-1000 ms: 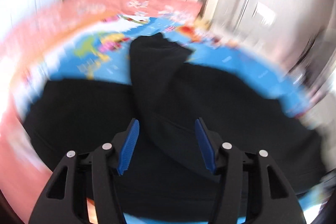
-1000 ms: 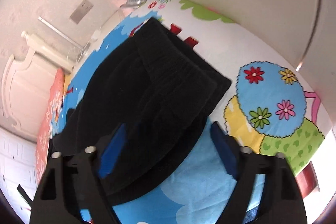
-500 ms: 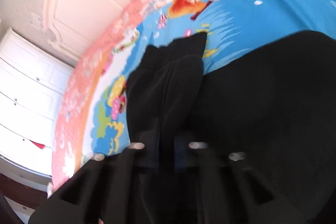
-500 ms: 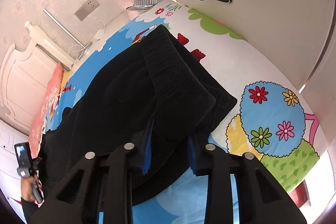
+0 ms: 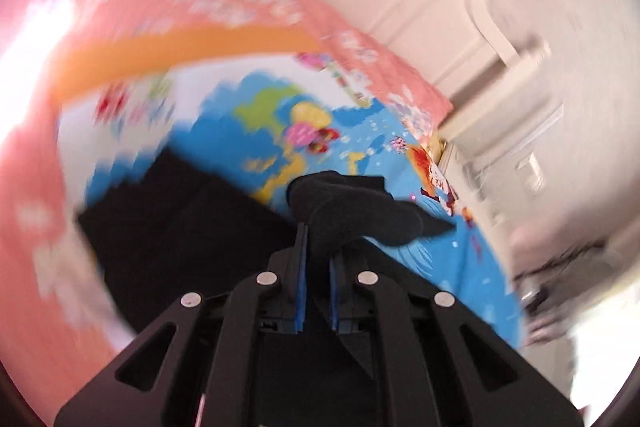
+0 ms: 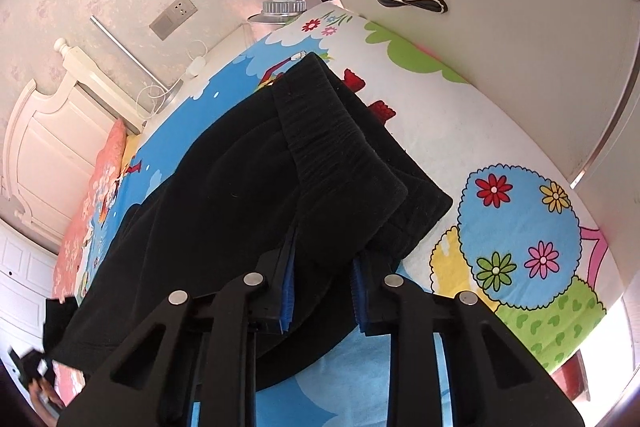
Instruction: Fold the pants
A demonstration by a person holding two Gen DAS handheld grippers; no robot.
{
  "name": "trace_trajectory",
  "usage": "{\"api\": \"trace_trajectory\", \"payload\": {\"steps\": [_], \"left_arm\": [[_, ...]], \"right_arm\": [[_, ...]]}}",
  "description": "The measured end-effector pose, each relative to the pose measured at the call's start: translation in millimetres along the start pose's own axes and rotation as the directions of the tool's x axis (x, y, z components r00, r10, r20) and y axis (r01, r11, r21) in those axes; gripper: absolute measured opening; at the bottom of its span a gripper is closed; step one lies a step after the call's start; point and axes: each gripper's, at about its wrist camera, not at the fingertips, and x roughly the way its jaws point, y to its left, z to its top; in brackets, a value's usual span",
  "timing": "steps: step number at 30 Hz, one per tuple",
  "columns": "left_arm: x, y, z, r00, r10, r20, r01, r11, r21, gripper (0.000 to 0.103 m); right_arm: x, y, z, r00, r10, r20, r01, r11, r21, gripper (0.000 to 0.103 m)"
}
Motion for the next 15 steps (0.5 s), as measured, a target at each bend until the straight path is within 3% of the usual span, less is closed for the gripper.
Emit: {"api": "trace_trajectory", "payload": {"steps": [2, 5, 7, 8, 10, 13, 15], "left_arm": [[7, 42, -18, 0.997, -0.027, -0.07, 0.02, 0.994, -0.109, 0.009], [22, 72, -35, 0.991, -0.008, -0.133, -0.013, 0.988, -0.155, 0.011], [22, 73, -41, 0.992, 0.032, -0.119, -0.044, 0.994, -0.1, 0.025], [21, 67, -41, 0.993, 0.072, -0.099, -0.076, 0.996, -0.041, 0.029], [18, 49, -41, 0.987, 0.155, -0.05, -0.151, 0.985, 0.084, 0.048], [15, 10, -48, 0.955, 0.29, 0.065, -0.295, 0.9, 0.32, 0.059], [21, -18, -60, 0.935, 0.334, 0.116, -0.349, 0.814, 0.464, 0.063]], "right_arm": [[-2, 2, 2, 1.0, 0.001, 0.003, -0.001, 1.0, -0.008, 0.024], [-3, 4, 5, 1.0, 0.006, 0.002, -0.006, 1.0, -0.011, 0.024], [-4, 4, 5, 1.0, 0.003, 0.002, -0.003, 1.0, -0.013, 0.024], [-3, 4, 4, 1.0, -0.002, 0.002, 0.002, 1.0, -0.013, 0.024], [-1, 5, 2, 1.0, -0.02, 0.001, 0.02, 1.0, -0.021, 0.024], [1, 11, -3, 0.998, -0.063, 0.009, 0.064, 0.995, -0.07, 0.024], [2, 11, -4, 0.997, -0.07, 0.011, 0.071, 0.994, -0.081, 0.023]]}}
